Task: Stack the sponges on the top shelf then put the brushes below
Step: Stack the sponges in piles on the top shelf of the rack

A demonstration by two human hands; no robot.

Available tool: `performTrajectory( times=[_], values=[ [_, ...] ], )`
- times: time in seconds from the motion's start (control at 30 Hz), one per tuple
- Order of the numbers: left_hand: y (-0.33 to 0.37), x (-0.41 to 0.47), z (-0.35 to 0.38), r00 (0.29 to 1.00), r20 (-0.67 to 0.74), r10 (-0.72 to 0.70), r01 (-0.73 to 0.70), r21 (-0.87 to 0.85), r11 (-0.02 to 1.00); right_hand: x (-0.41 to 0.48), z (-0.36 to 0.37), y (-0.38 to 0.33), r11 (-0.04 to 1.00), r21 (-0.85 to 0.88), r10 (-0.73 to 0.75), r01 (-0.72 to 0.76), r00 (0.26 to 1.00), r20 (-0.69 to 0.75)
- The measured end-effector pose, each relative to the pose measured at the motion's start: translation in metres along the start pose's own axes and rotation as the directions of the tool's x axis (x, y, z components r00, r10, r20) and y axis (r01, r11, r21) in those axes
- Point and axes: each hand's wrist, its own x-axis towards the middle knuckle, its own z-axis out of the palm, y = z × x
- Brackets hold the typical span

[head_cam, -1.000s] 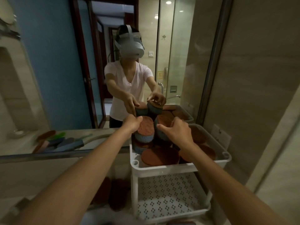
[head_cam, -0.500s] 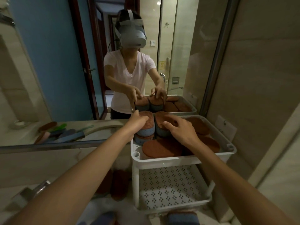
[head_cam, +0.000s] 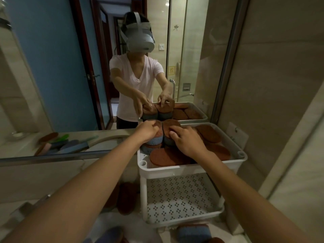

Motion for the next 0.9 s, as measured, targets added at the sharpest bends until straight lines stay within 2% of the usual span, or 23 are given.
performTrajectory(
  times=[0.2, 0.27, 0.33, 0.4, 0.53, 0.6, 0.63, 0.7, 0.77, 0.83, 0.9],
  values=[
    [0.006, -0.003, -0.001, 0.999, 0.011, -0.035, 0.034, 0.122, 0.992, -0.015, -0.001, -0.006, 0.996, 0.079, 0.042, -0.042, 0.999, -0.008],
    [0.010, -0.014, -0.002, 0.997, -0.068, -0.040, 0.044, 0.055, 0.998, -0.022, -0.006, -0.007, 0.991, 0.119, 0.059, -0.053, 0.997, -0.050],
    [0.017, -0.031, -0.002, 0.962, -0.270, 0.027, -0.039, -0.036, 0.999, -0.034, -0.013, -0.006, 0.983, 0.174, 0.078, -0.055, 0.989, -0.128],
    [0.025, -0.054, -0.001, 0.910, -0.403, 0.093, -0.135, -0.076, 0.988, -0.053, -0.018, -0.005, 0.975, 0.223, 0.062, -0.009, 0.971, -0.230],
    [0.035, -0.107, 0.016, 0.841, -0.503, 0.200, -0.321, -0.167, 0.932, -0.113, -0.008, 0.002, 0.936, 0.309, -0.017, 0.170, 0.897, -0.442],
    [0.035, -0.142, 0.034, 0.828, -0.507, 0.240, -0.398, -0.230, 0.888, -0.146, 0.011, 0.015, 0.926, 0.334, 0.002, 0.176, 0.883, -0.470],
    [0.033, -0.156, 0.046, 0.838, -0.486, 0.248, -0.407, -0.254, 0.877, -0.160, 0.022, 0.024, 0.927, 0.347, 0.040, 0.140, 0.884, -0.465],
    [0.023, -0.183, 0.084, 0.905, -0.357, 0.232, -0.344, -0.293, 0.892, -0.194, 0.053, 0.052, 0.930, 0.364, 0.192, -0.051, 0.912, -0.362],
    [0.007, -0.202, 0.127, 0.973, -0.143, 0.181, -0.218, -0.313, 0.924, -0.223, 0.081, 0.081, 0.912, 0.275, 0.346, -0.305, 0.932, -0.112],
    [-0.012, -0.212, 0.164, 0.990, 0.069, 0.122, -0.102, -0.241, 0.965, -0.245, 0.104, 0.107, 0.884, 0.082, 0.451, -0.459, 0.887, 0.099],
    [-0.030, -0.215, 0.192, 0.973, 0.225, 0.040, -0.006, -0.148, 0.989, -0.257, 0.116, 0.122, 0.838, -0.035, 0.539, -0.544, 0.819, 0.198]
  ],
)
